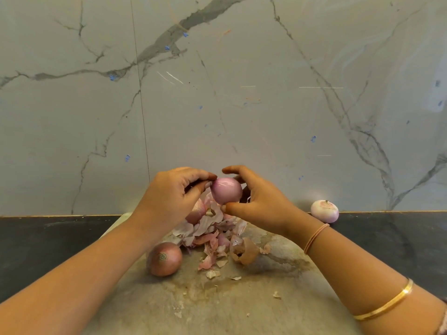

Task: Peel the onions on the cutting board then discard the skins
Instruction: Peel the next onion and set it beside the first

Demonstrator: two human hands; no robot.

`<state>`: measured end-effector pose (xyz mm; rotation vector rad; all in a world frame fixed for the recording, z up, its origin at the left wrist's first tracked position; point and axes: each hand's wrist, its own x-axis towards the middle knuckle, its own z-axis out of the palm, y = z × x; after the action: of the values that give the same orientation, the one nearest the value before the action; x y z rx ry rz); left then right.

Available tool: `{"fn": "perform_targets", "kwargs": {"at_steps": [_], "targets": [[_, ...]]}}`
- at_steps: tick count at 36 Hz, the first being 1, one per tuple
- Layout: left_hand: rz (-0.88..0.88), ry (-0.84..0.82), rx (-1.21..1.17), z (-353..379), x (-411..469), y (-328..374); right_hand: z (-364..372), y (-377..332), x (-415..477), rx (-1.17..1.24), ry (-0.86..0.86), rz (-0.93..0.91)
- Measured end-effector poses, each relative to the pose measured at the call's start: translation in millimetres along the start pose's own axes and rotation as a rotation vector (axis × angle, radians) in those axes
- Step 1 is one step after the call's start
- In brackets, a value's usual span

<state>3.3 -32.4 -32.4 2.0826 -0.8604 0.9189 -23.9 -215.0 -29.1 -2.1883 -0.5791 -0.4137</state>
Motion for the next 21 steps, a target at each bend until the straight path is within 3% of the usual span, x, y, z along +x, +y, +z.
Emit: {"fn": "perform_targets", "kwargs": {"at_steps": [8,21], "targets": [[0.070,-0.005,0.009,-2,1,-2,-5,-2,0,0.217,0.032,0.013],[0.274,-0.151,0.373,-2,0,12,1,-6,-1,0.155,-0.005,0.100]]}}
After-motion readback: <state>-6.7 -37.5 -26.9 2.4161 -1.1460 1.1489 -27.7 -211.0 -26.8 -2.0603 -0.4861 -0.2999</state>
